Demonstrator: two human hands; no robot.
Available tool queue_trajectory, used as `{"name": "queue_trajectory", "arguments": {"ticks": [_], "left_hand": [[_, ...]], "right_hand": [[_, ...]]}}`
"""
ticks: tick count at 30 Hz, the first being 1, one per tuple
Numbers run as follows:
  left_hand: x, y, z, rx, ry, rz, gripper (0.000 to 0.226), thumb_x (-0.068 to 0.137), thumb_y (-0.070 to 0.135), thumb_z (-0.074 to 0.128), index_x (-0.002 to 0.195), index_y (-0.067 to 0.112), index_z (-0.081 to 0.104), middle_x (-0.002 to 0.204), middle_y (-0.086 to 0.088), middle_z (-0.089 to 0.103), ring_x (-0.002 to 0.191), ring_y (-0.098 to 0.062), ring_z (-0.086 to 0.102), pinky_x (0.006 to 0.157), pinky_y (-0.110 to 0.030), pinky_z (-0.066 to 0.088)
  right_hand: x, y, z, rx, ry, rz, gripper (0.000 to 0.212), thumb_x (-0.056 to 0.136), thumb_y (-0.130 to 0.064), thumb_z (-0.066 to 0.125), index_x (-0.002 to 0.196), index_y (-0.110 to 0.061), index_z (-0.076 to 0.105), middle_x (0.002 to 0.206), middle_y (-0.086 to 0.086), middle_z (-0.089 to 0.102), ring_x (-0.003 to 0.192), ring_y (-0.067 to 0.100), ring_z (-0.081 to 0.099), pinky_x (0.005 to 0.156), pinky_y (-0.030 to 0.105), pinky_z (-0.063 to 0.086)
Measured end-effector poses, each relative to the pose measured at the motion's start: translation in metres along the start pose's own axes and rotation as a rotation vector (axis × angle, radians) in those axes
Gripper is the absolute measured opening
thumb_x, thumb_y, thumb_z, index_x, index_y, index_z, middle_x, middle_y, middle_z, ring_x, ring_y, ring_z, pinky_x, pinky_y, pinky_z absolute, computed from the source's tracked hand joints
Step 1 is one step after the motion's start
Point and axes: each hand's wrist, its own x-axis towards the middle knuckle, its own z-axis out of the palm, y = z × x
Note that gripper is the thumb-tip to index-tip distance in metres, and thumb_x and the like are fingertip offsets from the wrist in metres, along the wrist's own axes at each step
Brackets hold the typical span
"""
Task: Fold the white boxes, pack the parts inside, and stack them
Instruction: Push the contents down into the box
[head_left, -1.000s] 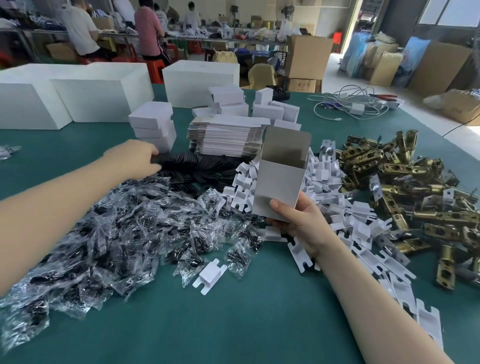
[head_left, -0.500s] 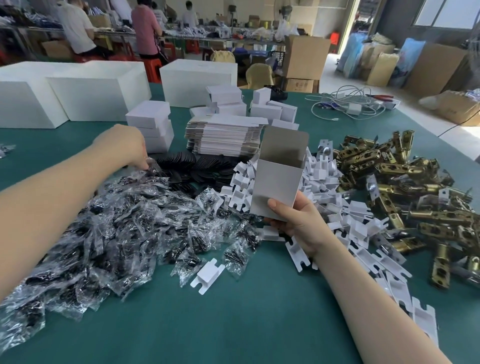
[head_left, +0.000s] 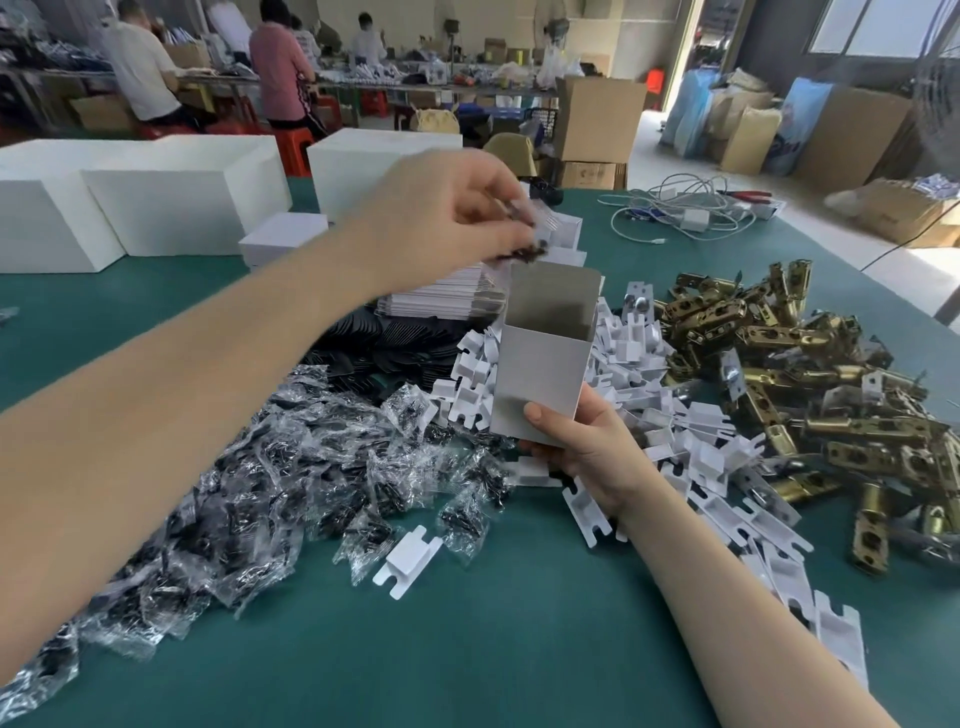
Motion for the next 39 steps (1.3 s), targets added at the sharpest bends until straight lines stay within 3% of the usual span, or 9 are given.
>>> {"name": "queue_trajectory", "arguments": {"ticks": [5, 9, 15, 21, 24, 27, 30, 33, 39], "left_hand": [[0.018, 0.002, 0.033, 0.318, -0.14, 0.106, 0.019, 0.085, 0.023, 0.076, 0.103, 0.024, 0.071, 0.087, 0.013, 0.067, 0.076, 0.015, 0.059, 0.07, -0.002, 0.044], [0.016, -0.004, 0.045, 0.42, -0.147, 0.103, 0.02, 0.083, 0.03, 0.078, 0.097, 0.024, 0.065, 0.084, 0.012, 0.068, 0.077, -0.003, 0.06, 0.073, -0.024, 0.048], [0.017, 0.0, 0.049, 0.536, -0.162, 0.133, 0.012, 0.086, 0.033, 0.074, 0.094, 0.024, 0.078, 0.088, 0.011, 0.071, 0.082, -0.006, 0.06, 0.076, -0.028, 0.05], [0.009, 0.002, 0.049, 0.543, -0.228, 0.108, 0.016, 0.094, 0.033, 0.064, 0.107, 0.026, 0.071, 0.095, 0.013, 0.072, 0.093, -0.008, 0.063, 0.083, -0.031, 0.049], [0.001, -0.003, 0.052, 0.603, -0.215, 0.148, 0.023, 0.099, 0.039, 0.053, 0.107, 0.024, 0.069, 0.082, 0.018, 0.064, 0.087, -0.012, 0.058, 0.076, -0.03, 0.04], [-0.014, -0.015, 0.066, 0.426, 0.051, 0.243, 0.023, 0.098, 0.03, 0.058, 0.111, 0.017, 0.072, 0.1, 0.003, 0.066, 0.099, -0.017, 0.057, 0.092, -0.03, 0.04], [-0.037, -0.029, 0.096, 0.063, 0.388, -0.012, 0.045, 0.096, 0.029, 0.061, 0.137, 0.016, 0.047, 0.126, 0.001, 0.047, 0.12, -0.017, 0.047, 0.104, -0.029, 0.038], [-0.053, -0.04, 0.13, -0.353, 0.385, -0.242, 0.051, 0.099, 0.037, 0.051, 0.143, 0.027, 0.029, 0.126, 0.001, 0.049, 0.114, -0.012, 0.056, 0.092, -0.028, 0.049], [-0.07, -0.062, 0.162, -0.459, 0.353, -0.185, 0.047, 0.099, 0.035, 0.046, 0.143, 0.034, 0.032, 0.131, 0.006, 0.058, 0.113, 0.002, 0.058, 0.089, -0.012, 0.046]], "right_hand": [[-0.001, -0.001, 0.0, 0.002, -0.007, -0.002, 0.048, 0.073, -0.017, 0.072, 0.119, -0.019, 0.061, 0.101, -0.002, 0.074, 0.088, 0.013, 0.071, 0.068, 0.025, 0.056], [0.001, 0.001, -0.001, -0.006, -0.008, 0.001, 0.05, 0.072, -0.019, 0.074, 0.12, -0.022, 0.061, 0.102, -0.003, 0.074, 0.088, 0.013, 0.07, 0.071, 0.026, 0.057], [0.002, 0.003, -0.003, -0.015, -0.008, 0.004, 0.052, 0.071, -0.02, 0.074, 0.122, -0.021, 0.061, 0.103, -0.002, 0.074, 0.088, 0.013, 0.07, 0.07, 0.025, 0.056], [0.002, 0.003, -0.003, -0.005, -0.008, -0.003, 0.049, 0.072, -0.017, 0.073, 0.12, -0.018, 0.061, 0.099, -0.002, 0.073, 0.085, 0.012, 0.07, 0.067, 0.025, 0.056], [0.002, 0.003, -0.002, -0.009, -0.007, -0.004, 0.047, 0.072, -0.018, 0.072, 0.117, -0.017, 0.061, 0.097, -0.002, 0.073, 0.084, 0.014, 0.068, 0.067, 0.025, 0.055], [0.002, 0.003, -0.003, -0.019, -0.007, -0.01, 0.046, 0.072, -0.019, 0.072, 0.117, -0.018, 0.062, 0.098, -0.001, 0.073, 0.084, 0.014, 0.069, 0.068, 0.025, 0.055], [0.002, 0.004, -0.005, -0.011, -0.017, -0.017, 0.046, 0.073, -0.016, 0.072, 0.118, -0.018, 0.062, 0.099, 0.0, 0.074, 0.086, 0.014, 0.071, 0.067, 0.025, 0.056], [0.002, 0.004, -0.003, -0.02, -0.003, -0.024, 0.048, 0.074, -0.017, 0.072, 0.12, -0.016, 0.061, 0.101, 0.001, 0.074, 0.089, 0.015, 0.071, 0.071, 0.028, 0.057], [0.001, 0.002, -0.002, -0.044, 0.051, -0.057, 0.061, 0.081, -0.018, 0.072, 0.136, -0.005, 0.049, 0.126, 0.021, 0.064, 0.115, 0.04, 0.062, 0.099, 0.055, 0.049]]}}
